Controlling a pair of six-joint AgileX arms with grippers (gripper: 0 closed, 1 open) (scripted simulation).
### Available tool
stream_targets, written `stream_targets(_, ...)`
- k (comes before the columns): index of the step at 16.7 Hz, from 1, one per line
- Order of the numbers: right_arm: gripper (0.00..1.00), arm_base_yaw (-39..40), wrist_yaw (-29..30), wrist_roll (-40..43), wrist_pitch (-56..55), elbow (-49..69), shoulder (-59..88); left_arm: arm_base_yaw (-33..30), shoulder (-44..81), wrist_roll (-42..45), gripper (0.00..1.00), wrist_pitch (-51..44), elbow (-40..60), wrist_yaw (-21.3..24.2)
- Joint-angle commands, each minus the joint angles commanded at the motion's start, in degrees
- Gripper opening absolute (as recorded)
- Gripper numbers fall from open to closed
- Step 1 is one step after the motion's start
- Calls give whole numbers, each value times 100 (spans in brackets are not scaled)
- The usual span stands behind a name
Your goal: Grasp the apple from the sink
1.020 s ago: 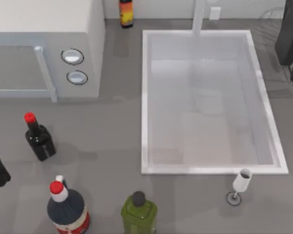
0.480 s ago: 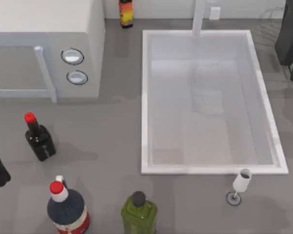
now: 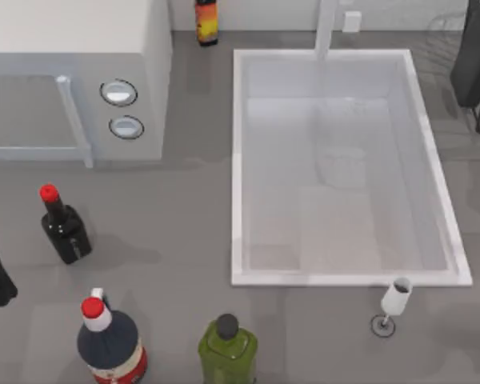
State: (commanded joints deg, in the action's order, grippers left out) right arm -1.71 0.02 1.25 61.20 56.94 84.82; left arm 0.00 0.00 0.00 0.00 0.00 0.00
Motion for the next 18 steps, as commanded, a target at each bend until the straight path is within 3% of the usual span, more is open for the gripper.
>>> stream_targets(4,0,3,-2,-9,-866,-761,176,0,0,0,100,0,0,0)
stream_targets(9,0,3,-2,-10,-938,-828,203,0,0,0,100,0,0,0)
stream_targets(18,68,3,-2,-10,-938,-828,203,0,0,0,100,0,0,0)
